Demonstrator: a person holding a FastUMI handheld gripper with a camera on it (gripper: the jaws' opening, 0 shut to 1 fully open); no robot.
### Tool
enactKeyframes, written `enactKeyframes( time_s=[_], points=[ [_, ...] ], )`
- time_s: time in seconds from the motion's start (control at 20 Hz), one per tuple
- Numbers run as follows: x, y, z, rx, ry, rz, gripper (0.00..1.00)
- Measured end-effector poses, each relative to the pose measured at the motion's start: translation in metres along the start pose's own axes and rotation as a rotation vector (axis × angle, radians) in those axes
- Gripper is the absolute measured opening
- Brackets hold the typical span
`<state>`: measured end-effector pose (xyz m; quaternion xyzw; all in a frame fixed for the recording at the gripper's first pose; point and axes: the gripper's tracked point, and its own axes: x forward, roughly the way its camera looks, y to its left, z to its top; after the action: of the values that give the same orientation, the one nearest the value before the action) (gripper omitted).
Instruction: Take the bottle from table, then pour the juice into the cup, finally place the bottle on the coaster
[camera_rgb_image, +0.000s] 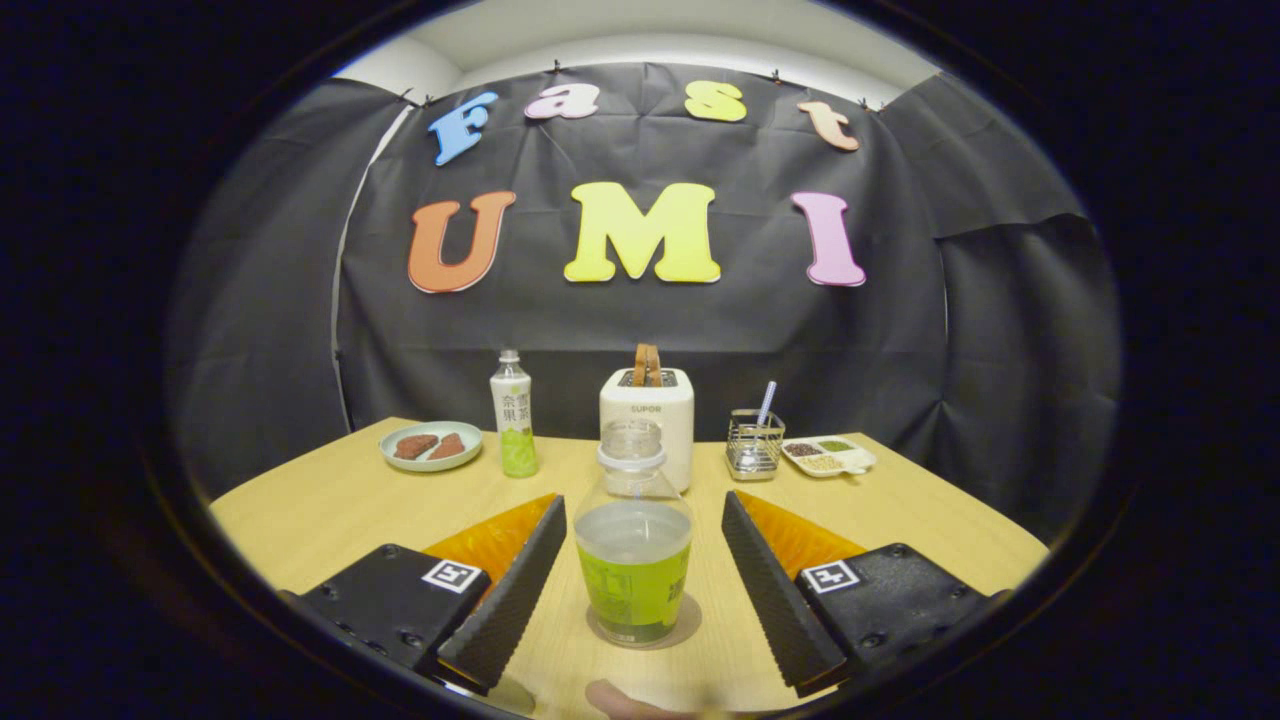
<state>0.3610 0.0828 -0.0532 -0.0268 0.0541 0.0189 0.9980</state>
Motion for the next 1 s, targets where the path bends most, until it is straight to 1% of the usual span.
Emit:
enactKeyframes(
  time_s=[0.25,0.4,0.55,0.7,1.0],
  points=[
    [-0.037,-0.002,0.014,-0.025,-0.018,0.001,1.00],
    [-0.073,-0.002,0.024,-0.016,-0.014,0.004,1.00],
    [-0.108,-0.016,0.027,-0.010,0.004,-0.036,1.00],
    [-0.146,-0.028,0.030,-0.023,0.005,-0.052,1.00],
    [-0.212,-0.048,0.026,-0.084,-0.029,-0.045,1.00]
  ],
)
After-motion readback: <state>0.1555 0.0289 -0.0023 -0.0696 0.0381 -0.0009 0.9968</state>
